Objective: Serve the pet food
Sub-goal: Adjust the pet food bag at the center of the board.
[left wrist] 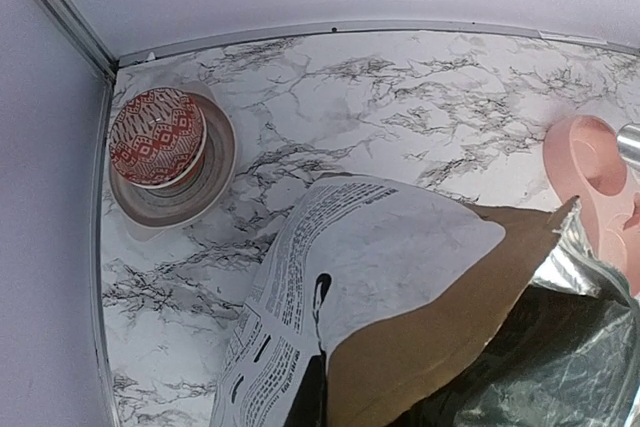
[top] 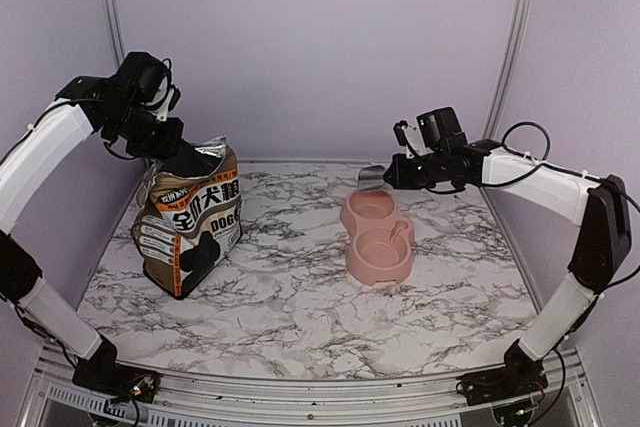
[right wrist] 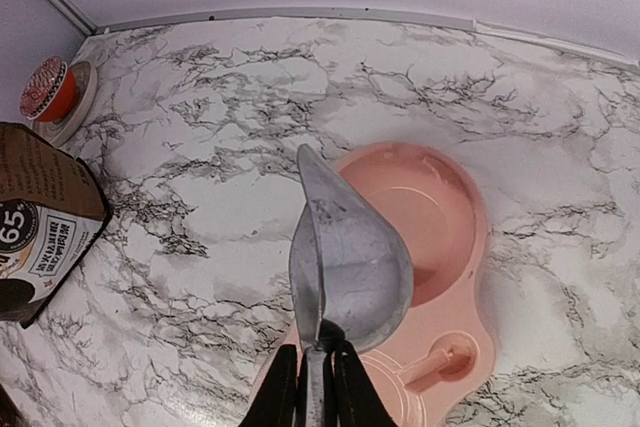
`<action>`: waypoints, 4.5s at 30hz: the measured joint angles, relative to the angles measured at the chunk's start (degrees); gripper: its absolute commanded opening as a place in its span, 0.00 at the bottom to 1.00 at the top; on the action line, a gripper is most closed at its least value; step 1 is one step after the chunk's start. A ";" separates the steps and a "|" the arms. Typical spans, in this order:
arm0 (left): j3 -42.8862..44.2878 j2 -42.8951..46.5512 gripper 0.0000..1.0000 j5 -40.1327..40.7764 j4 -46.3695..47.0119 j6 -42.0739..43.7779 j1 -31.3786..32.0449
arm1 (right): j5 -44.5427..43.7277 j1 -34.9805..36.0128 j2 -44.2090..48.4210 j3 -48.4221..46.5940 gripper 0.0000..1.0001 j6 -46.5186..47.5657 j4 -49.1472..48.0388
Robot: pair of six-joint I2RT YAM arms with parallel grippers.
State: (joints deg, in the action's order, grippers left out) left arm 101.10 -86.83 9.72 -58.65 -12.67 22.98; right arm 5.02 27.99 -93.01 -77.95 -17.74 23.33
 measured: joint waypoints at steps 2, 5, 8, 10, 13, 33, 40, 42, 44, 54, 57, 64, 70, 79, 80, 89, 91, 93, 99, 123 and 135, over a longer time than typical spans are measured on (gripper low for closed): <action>-0.20 0.00 0.02 0.04 0.04 -0.11 0.94 | 0.15 0.00 0.00 1.11 0.00 0.52 0.07; -0.72 0.02 0.07 0.26 0.09 -0.07 1.51 | 0.92 0.00 0.22 2.27 0.00 1.31 -0.11; -0.79 0.76 0.08 0.66 2.78 0.35 1.57 | 1.70 0.00 0.50 2.75 0.00 1.68 -0.37; -0.79 1.64 0.09 0.70 4.04 0.76 1.62 | 2.16 0.00 0.70 2.91 0.00 1.75 -0.55; -0.76 2.67 0.14 0.81 6.56 1.66 1.66 | 2.64 0.00 1.01 2.91 0.00 1.79 -0.66; -0.83 3.34 0.63 -2.95 7.39 24.46 1.57 | 4.90 0.00 2.10 3.26 0.00 3.19 -1.73; -3.34 2.43 0.62 -2.84 7.06 31.43 1.22 | 5.49 0.00 2.12 3.65 0.00 4.28 -2.23; -3.37 1.40 0.61 -2.89 7.21 32.57 1.22 | 5.66 0.00 2.12 4.26 0.00 4.48 -2.43; -3.37 0.20 0.58 -2.89 7.78 33.86 1.11 | 5.92 -0.02 2.12 4.87 0.00 4.59 -2.58; -0.81 -5.25 0.39 -2.56 9.09 38.56 -0.11 | 6.51 -0.44 2.14 6.64 0.00 5.60 -2.80; 0.31 -6.60 0.24 -1.95 9.11 40.09 -0.33 | 6.64 -0.52 2.14 6.64 0.00 5.75 -2.82; 3.39 -9.07 0.00 -2.32 8.87 41.94 -1.46 | 7.76 -0.59 2.12 6.64 0.00 5.79 -2.93; 6.10 -11.13 0.02 0.70 8.28 40.46 -1.44 | 8.61 -0.59 1.38 6.62 0.00 5.77 -3.23; 10.36 -11.80 0.55 9.84 11.56 31.43 -1.57 | 10.32 -0.59 0.13 6.51 0.00 5.57 -3.30; 9.92 -10.97 0.57 10.29 12.07 30.40 -1.62 | 10.45 -0.59 0.13 6.45 0.00 5.57 -3.30; 3.06 -0.26 0.73 8.35 9.03 21.97 -1.95 | 11.54 -0.61 -0.26 4.07 0.00 5.62 -3.39; 2.64 1.53 0.76 5.64 8.02 20.59 -1.99 | 11.93 -0.61 -0.72 3.61 0.00 5.60 -3.54; 1.64 3.32 0.77 3.67 7.52 20.15 -1.99 | 12.57 -0.61 -1.16 3.52 0.00 5.57 -3.67; -1.88 4.37 0.69 1.81 6.05 20.39 -2.34 | 13.60 -0.61 -1.66 3.52 0.00 5.51 -3.65; 3.87 -7.43 0.24 2.69 3.91 9.77 -3.82 | 13.97 -0.61 -1.60 4.33 0.00 5.53 -3.67; 1.11 -4.63 0.37 3.37 4.63 6.21 -3.91 | 13.94 -0.61 -1.03 4.70 0.00 5.57 -3.61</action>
State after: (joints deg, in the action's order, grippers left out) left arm 102.21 -91.46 13.08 -54.02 -6.46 19.07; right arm 18.96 27.38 -94.04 -73.25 -12.16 19.73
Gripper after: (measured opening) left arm 0.367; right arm 0.110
